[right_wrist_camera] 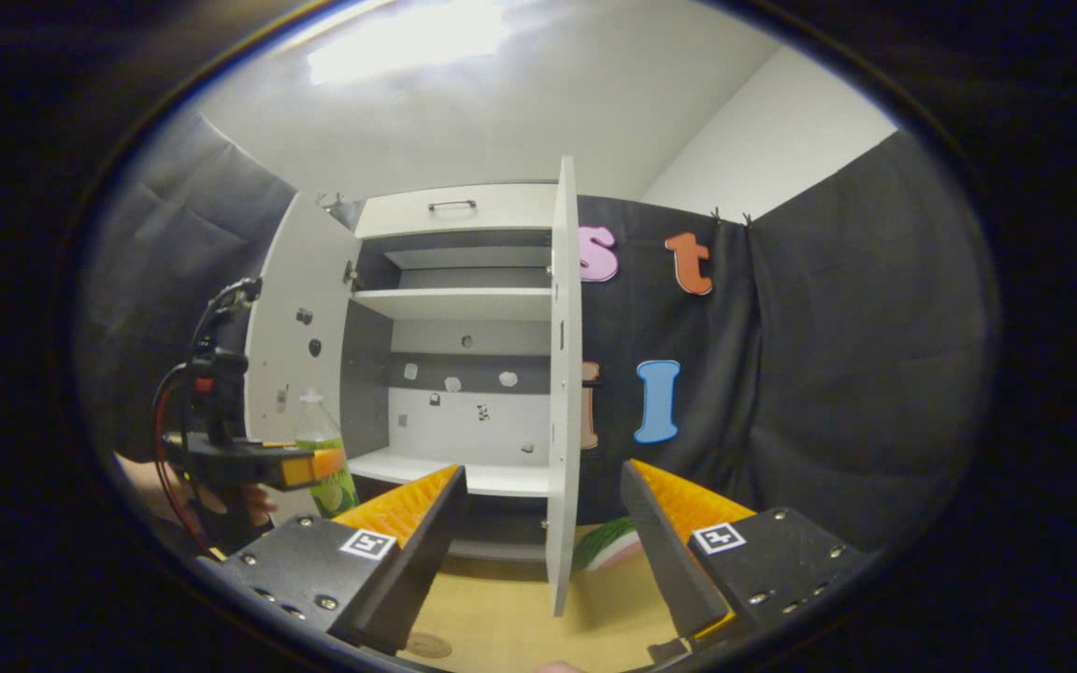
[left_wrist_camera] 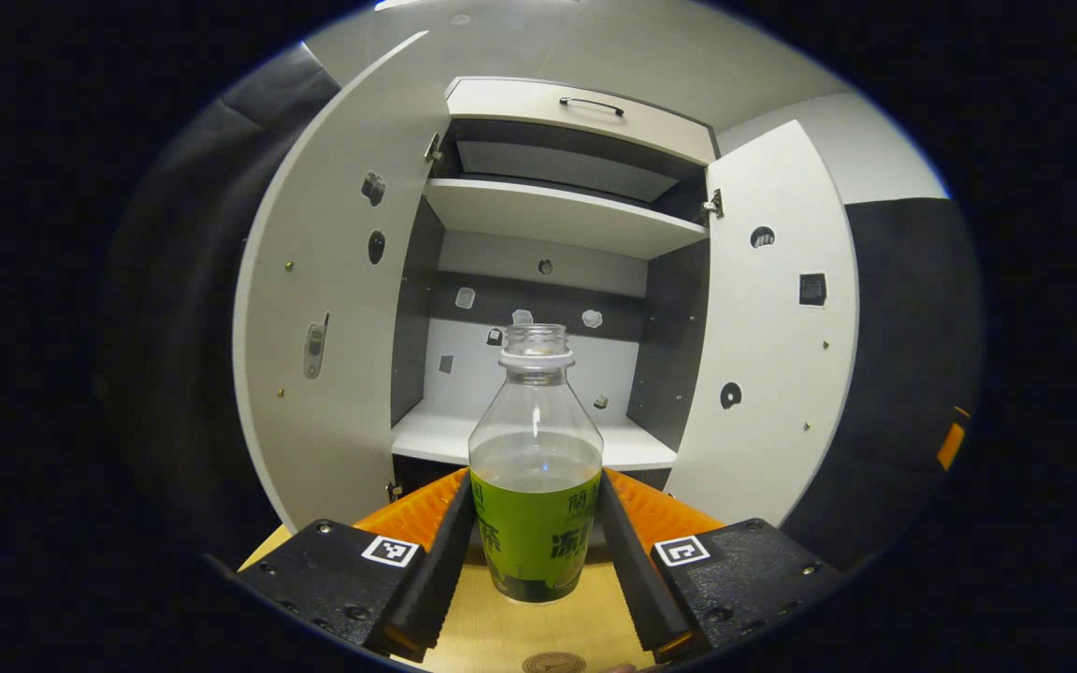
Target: Grasp the bottle in the cabinet with the left hand and place it on the coaster, then close the right door with the right hand and the left door with the left hand.
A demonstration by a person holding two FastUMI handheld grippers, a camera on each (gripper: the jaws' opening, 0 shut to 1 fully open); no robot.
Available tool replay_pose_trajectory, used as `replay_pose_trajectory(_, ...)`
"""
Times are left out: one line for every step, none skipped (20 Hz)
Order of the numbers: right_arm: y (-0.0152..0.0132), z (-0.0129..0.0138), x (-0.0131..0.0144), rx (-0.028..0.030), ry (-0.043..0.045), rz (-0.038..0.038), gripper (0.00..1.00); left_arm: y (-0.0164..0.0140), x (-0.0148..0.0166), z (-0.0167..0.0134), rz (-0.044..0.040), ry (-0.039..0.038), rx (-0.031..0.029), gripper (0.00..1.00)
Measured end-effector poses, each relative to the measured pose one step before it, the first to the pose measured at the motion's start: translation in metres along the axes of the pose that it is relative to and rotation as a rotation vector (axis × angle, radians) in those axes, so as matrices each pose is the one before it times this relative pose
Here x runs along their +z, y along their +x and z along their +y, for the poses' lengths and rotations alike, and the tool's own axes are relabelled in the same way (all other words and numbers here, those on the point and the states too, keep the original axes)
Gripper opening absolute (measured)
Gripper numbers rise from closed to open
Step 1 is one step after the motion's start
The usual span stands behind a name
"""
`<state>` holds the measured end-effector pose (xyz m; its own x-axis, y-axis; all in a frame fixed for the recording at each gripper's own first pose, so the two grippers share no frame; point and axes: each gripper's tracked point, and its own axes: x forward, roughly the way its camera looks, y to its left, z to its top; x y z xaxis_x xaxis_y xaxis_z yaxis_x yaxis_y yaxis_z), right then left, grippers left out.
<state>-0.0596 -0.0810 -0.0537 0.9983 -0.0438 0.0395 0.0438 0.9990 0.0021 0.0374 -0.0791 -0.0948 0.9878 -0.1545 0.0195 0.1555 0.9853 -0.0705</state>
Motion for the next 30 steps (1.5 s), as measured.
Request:
replay_pose_trajectory(0.00231,-0.00132,-0.00109,-0.0039,0.00049,0.00479,0.99,-0.00743,-0.00849,0.00183,-0.00336,0.0118,0.00777,0.77)
replay_pose_trajectory(0.002,-0.00287,-0.00235,-0.00751,-0.00473,0.00689,0.99,-0.00829,-0.01092,0.00283,-0.00347,-0.00153,0.01224,0.77)
replay_pose_trajectory(0.00112,-0.00108,-0.00012,-0.00746,-0.00224,0.00656,1.0,-0.0044,-0.00889,-0.00437,-0.00569,0.0042,-0.0135,0.77)
replay_pose_trajectory(0.00028,0.0004,-0.00044,-0.00214,0.00523,0.00648,0.99,-0.00476,-0.0101,-0.00237,-0.00814,0.00405,-0.00542,0.77)
replay_pose_trajectory(0.00056,0.00189,0.00117,0.00214,0.01261,0.00577,0.99,-0.00465,-0.01586,-0.00038,0.01215,0.02792,-0.00094,0.77)
replay_pose_trajectory(0.00092,0.00251,0.00053,0.00332,0.01532,0.00648,0.99,-0.00253,-0.01788,-0.00029,0.02603,0.03711,0.0002,0.77)
replay_pose_trajectory(0.00233,0.00139,0.00068,-0.00262,0.01332,0.01149,0.99,-0.0013,-0.02072,-0.00513,0.03573,0.02054,-0.01538,0.77)
replay_pose_trajectory(0.00149,-0.00015,0.00115,-0.00502,0.00581,0.00523,0.99,-0.00063,-0.0149,-0.00535,0.01947,-0.00108,-0.01806,0.77)
replay_pose_trajectory(0.00139,0.0008,0.00299,-0.0022,0.00034,0.00422,0.99,0.0011,-0.0127,-0.00587,0.007,-0.01839,-0.0193,0.77)
replay_pose_trajectory(0.00103,-0.00016,0.00184,-0.00684,-0.0053,0.00264,0.99,-0.00077,-0.01283,-0.00746,0.00516,-0.0243,-0.03262,0.77)
replay_pose_trajectory(0.00133,-0.00088,0.00251,-0.0087,-0.00696,-0.00078,0.99,-0.00004,-0.0113,-0.00753,0.00468,-0.01871,-0.0251,0.77)
replay_pose_trajectory(0.00094,-0.00004,0.00147,-0.00525,-0.002,-0.00025,0.99,0.00046,-0.01421,-0.00301,0.00894,-0.00767,-0.01918,0.77)
replay_pose_trajectory(0.00094,0.00145,0.00014,-0.00208,0.005,0.00127,0.99,0.00201,-0.01292,-0.00373,0.01159,0.00908,-0.01801,0.77)
replay_pose_trajectory(0.00131,0.00191,-0.00161,-0.00056,0.01205,0.00223,0.99,0.00034,-0.01252,-0.00359,0.00873,0.02445,-0.01479,0.77)
replay_pose_trajectory(0.00145,0.00374,-0.00179,0.00323,0.0156,0.00152,0.99,0.0015,-0.00975,-0.00192,0.00339,0.0188,-0.01597,0.77)
replay_pose_trajectory(0.00099,0.00311,-0.00341,-0.00054,0.01635,0.00431,0.99,0.00065,-0.01268,-0.00535,0.01291,0.00712,-0.02785,0.77)
replay_pose_trajectory(0.00383,0.00253,-0.00309,-0.00567,0.0161,0.00791,0.99,0.00151,-0.01118,-0.00632,0.00776,0.00293,-0.02859,0.77)
replay_pose_trajectory(0.00594,0.00234,-0.0039,-0.00851,0.01784,0.01278,0.95,0.00073,-0.01169,-0.00014,0.01653,0.01053,-0.01346,0.77)
replay_pose_trajectory(0.0063,0.00378,-0.00346,-0.01097,0.01848,0.01813,0.99,0.00091,-0.01091,0.00131,0.02133,0.00336,-0.00664,0.77)
replay_pose_trajectory(0.00589,0.00425,-0.00376,-0.01111,0.01216,0.01315,0.99,0.00124,-0.00964,0.00114,0.01422,-0.00214,-0.00673,0.77)
replay_pose_trajectory(0.00515,0.00532,-0.00112,-0.0051,0.00526,0.00307,0.99,0.00183,-0.00509,0.00225,0.00416,-0.00506,-0.00288,0.78)
replay_pose_trajectory(0.00468,0.00576,0.00117,0.0,0.00224,-0.00474,0.99,0.00317,-0.00655,0.00194,0.00826,-0.00981,-0.00796,0.78)
replay_pose_trajectory(0.00521,0.00608,0.00089,0.00206,0.00279,-0.00793,0.99,0.00427,-0.00797,0.00195,0.01048,-0.01048,-0.00929,0.78)
replay_pose_trajectory(0.00604,0.00589,-0.00184,0.00309,0.00693,-0.00668,0.99,0.00458,-0.00618,0.00188,0.0091,-0.01323,-0.00914,0.78)
replay_pose_trajectory(0.00585,0.00547,-0.00377,0.00183,0.00708,0.00088,0.99,0.00481,-0.0034,0.00062,-0.00114,-0.00692,-0.01362,0.78)
replay_pose_trajectory(0.00627,0.00354,-0.00515,-0.00511,0.0034,0.0053,0.99,0.00422,-0.00273,0.00042,-0.0008,0.00588,-0.01341,0.78)
replay_pose_trajectory(0.00508,0.00301,-0.00679,-0.00723,-0.00214,0.01187,0.99,0.00423,-0.00483,0.00296,0.00328,0.02189,-0.00508,0.79)
replay_pose_trajectory(0.00503,0.00257,-0.00844,-0.00742,-0.00706,0.01686,0.99,0.00405,-0.00242,0.00227,-0.00189,0.01698,-0.00618,0.79)
replay_pose_trajectory(0.00396,0.00118,-0.00832,-0.00886,-0.0111,0.01918,0.99,0.00383,-0.00152,0.0008,-0.00149,0.01572,-0.00809,0.79)
replay_pose_trajectory(0.00382,-0.00042,-0.00784,-0.01285,-0.01413,0.01661,0.99,0.00281,-0.00272,0.00017,0.00588,0.00288,-0.00923,0.79)
